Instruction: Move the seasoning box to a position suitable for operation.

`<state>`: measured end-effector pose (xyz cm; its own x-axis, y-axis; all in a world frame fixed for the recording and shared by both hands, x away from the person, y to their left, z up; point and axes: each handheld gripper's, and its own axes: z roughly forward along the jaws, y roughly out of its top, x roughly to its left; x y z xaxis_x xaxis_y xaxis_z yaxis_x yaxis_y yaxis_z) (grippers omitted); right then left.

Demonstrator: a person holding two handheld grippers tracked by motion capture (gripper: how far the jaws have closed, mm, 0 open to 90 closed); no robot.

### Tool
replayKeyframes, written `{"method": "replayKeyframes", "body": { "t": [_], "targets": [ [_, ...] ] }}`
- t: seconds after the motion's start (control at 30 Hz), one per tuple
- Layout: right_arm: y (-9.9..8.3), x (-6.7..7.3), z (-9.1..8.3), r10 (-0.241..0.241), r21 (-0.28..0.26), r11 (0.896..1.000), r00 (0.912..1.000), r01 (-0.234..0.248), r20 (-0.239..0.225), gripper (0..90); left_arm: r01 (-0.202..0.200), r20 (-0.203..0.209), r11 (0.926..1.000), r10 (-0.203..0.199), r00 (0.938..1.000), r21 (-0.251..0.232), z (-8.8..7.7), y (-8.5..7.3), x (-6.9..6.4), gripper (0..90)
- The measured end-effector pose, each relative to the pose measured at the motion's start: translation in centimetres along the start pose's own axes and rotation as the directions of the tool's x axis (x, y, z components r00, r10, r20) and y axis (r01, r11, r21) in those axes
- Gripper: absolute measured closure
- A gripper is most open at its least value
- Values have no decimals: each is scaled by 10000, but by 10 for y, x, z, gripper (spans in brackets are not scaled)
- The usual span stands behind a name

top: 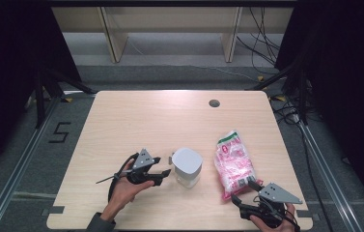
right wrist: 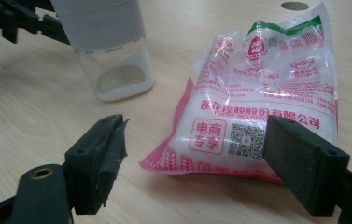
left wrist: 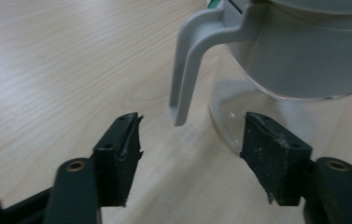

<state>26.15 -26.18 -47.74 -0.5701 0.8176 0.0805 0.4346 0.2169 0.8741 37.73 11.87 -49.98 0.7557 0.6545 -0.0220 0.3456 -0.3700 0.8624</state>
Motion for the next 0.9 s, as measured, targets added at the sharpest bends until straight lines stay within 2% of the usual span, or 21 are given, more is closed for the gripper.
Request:
{"method": "replayKeyframes", "body": {
  "t": [0.07,0.1,0.13,0.17,0.2,0.23,0.27,0.3,0.33,0.37,0.4,0.43,0.47,0.53,0.57,0.67,0.7,0.73,0.77,0.9],
  "targets": [
    [0,0,0,-1,-2,10000,10000,1,-4,221,111,61,9998,-110,9999,-162,5,3,3,458],
    [0,0,0,-1,-2,10000,10000,1,-4,221,111,61,9998,-110,9999,-162,5,3,3,501],
    [0,0,-1,-39,92,9999,10000,39,3,221,29,194,9994,-22,9998,-357,7,6,3,513],
    [0,3,-1,207,168,9996,9998,-207,-5,221,29,194,9994,-22,9998,-357,7,6,3,550],
    [0,2,0,209,70,9998,9998,-209,-9,221,-153,380,9977,178,9991,-659,10,9,0,586],
    [0,0,1,-36,38,10000,10000,36,-15,221,-607,396,9963,631,9972,-605,11,11,0,611],
    [0,1,0,88,69,9999,10000,-87,-17,221,-538,459,9967,566,9973,-605,13,11,-2,658],
    [0,3,0,296,91,9995,9996,-296,14,221,-804,318,9951,823,9961,-569,14,12,-3,695],
    [0,2,0,253,76,9997,9997,-253,6,221,-804,318,9951,823,9961,-569,14,12,-3,728],
    [0,2,0,217,65,9997,9998,-217,-11,221,-1081,-28,9934,1081,9941,-382,14,11,-3,775],
    [0,2,-1,170,87,9998,9999,-171,17,221,-910,-119,9952,906,9958,-365,13,10,-4,807],
    [-1,2,0,194,9,9998,9998,-194,-14,221,-953,-17,9942,953,9954,-503,12,9,-3,819],
    [0,2,-1,175,91,9998,9998,-175,1,221,-812,20,9956,814,9967,-462,10,8,-4,822],
    [0,2,-1,163,88,9998,9999,-163,-11,221,-953,-68,9948,951,9954,-370,6,7,-5,827],
    [0,0,0,-26,17,10000,10000,26,-43,221,-940,-73,9948,938,9956,-381,4,6,-6,829],
    [0,-1,-1,-9,-10,10000,10000,9,-59,221,-888,-37,9952,887,9961,-419,-3,1,-8,831],
    [0,2,-1,230,80,9997,9997,-230,10,221,-892,-110,9949,888,9960,-466,-5,-1,-9,832],
    [0,2,-1,243,43,9997,9997,-243,-29,221,-861,-57,9953,859,9963,-449,-8,-2,-11,833],
    [0,-1,0,12,-69,10000,9999,-13,-111,221,-974,-125,9946,970,9952,-366,-11,-3,-13,834],
    [0,-1,0,-97,39,9999,9999,97,-44,221,-1121,74,9935,1123,9937,-199,-25,-8,-21,838]
  ]
}}
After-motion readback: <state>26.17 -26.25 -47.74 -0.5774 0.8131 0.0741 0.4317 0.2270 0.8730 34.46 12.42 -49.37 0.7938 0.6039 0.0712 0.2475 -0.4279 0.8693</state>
